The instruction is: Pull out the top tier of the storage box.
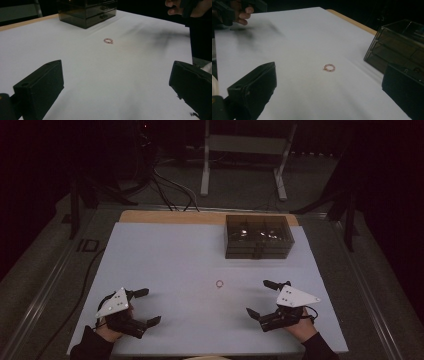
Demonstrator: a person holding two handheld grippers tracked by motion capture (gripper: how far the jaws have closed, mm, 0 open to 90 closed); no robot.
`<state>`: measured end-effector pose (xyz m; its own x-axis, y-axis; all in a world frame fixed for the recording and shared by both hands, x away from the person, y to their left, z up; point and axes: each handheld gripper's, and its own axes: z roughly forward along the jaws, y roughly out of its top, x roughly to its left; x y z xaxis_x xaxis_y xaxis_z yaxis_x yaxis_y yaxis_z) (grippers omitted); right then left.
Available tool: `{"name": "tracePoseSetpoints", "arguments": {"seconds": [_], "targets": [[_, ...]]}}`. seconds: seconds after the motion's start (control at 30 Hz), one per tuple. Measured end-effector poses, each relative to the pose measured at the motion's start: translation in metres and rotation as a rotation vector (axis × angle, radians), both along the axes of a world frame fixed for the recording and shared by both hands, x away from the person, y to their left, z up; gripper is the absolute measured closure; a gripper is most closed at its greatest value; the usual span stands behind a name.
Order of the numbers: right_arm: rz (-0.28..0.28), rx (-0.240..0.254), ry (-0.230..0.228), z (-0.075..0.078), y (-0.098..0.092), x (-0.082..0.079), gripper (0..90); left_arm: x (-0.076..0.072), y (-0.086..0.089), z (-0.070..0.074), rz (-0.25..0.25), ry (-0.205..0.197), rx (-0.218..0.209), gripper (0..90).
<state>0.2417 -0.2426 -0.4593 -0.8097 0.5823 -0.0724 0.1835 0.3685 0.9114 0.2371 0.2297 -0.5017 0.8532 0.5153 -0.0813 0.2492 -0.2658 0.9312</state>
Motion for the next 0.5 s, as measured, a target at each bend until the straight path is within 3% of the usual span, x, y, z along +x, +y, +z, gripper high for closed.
{"name": "tracePoseSetpoints", "arguments": {"seconds": [0.5], "targets": [[0.003,-0.044,-0.074,0.014,0.001,0.014,0.0,0.000,0.000,0.000,-0.004,-0.007,-0.001,1.1]]}}
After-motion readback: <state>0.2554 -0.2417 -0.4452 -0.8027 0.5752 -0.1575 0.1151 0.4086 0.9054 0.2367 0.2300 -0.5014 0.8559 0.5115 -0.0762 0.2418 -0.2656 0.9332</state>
